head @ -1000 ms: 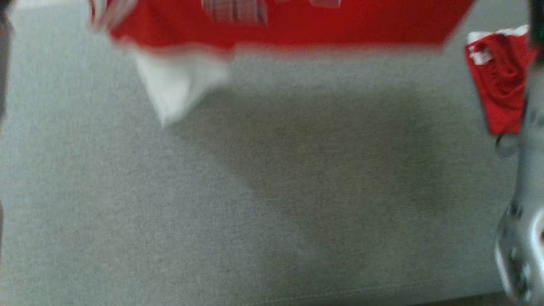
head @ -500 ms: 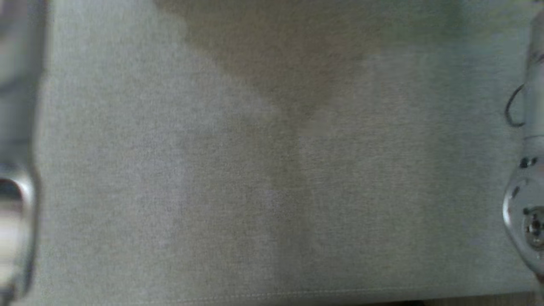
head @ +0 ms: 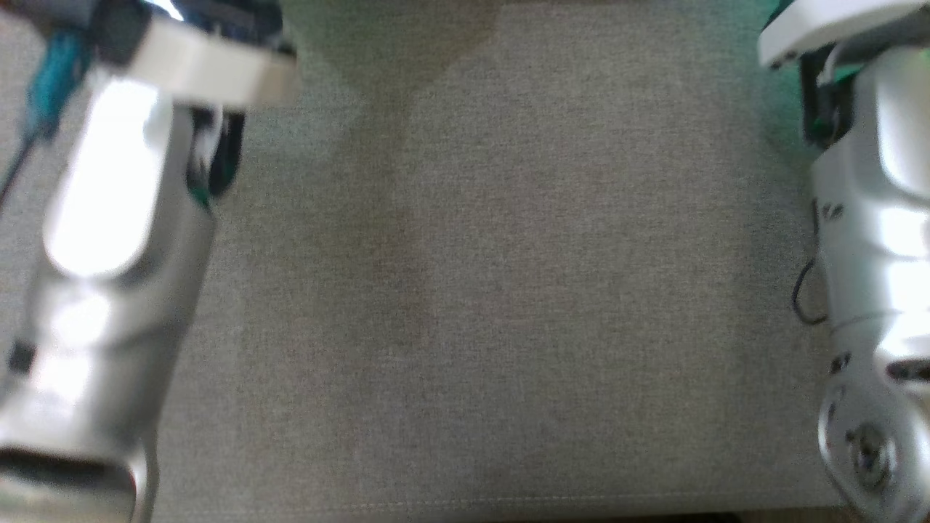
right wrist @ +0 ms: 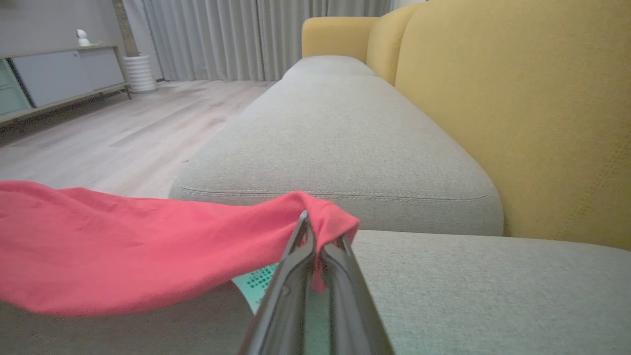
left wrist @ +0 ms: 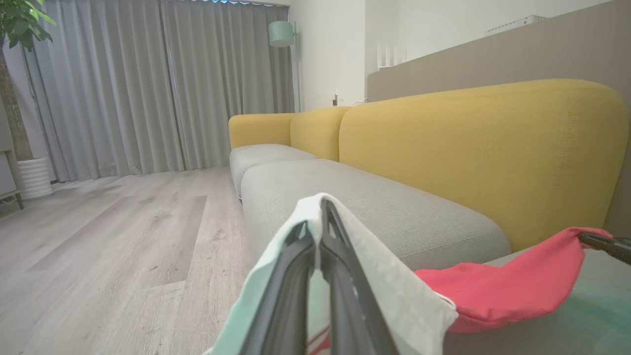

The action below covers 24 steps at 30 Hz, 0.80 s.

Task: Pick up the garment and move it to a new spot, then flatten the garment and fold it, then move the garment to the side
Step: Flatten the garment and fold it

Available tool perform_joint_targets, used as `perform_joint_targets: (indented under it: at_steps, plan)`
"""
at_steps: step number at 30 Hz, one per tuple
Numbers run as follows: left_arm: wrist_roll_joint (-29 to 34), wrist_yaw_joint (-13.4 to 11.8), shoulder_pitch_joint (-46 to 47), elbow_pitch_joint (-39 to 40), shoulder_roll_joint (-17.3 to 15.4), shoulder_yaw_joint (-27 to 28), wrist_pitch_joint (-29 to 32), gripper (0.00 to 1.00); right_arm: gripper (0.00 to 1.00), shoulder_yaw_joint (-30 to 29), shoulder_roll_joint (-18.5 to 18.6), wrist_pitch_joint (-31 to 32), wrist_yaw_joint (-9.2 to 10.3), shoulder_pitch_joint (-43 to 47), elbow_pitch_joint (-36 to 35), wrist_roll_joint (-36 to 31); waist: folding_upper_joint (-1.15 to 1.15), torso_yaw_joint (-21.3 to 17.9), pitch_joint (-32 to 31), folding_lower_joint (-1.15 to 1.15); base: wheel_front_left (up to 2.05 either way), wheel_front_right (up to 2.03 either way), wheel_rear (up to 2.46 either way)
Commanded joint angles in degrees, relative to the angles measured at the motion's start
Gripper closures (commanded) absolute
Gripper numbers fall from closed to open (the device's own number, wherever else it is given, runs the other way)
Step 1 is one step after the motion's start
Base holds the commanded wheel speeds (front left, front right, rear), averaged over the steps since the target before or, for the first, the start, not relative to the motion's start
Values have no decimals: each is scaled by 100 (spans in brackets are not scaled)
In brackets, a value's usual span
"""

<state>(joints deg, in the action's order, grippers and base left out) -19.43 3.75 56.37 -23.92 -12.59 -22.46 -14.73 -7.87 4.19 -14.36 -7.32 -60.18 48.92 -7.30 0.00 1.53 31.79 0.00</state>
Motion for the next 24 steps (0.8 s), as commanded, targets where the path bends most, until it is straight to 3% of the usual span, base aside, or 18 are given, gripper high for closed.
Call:
perform_joint_targets:
  at_steps: [1,9,16,24]
  plan:
    - [-66,-68,-413,450,-320,273,-24,100,100,249,-129,-58,-17,261,-401,285,0,-33,-103,0,0,0,0]
    - [-402,-272,-2378,1280,-454,504,-26,100,100,687,-130,-62,-17,1777,-1619,1188,0,-122,-789,0,0,0,0]
    - [-622,-491,-3721,1771,-395,508,-24,100,100,788,-131,-62,-17,3216,-2331,1550,0,-80,-1573,0,0,0,0]
    - [-762,-905,-5438,2519,-374,385,105,100,100,855,-131,-38,-17,5040,-3220,1926,0,-75,-2442,0,0,0,0]
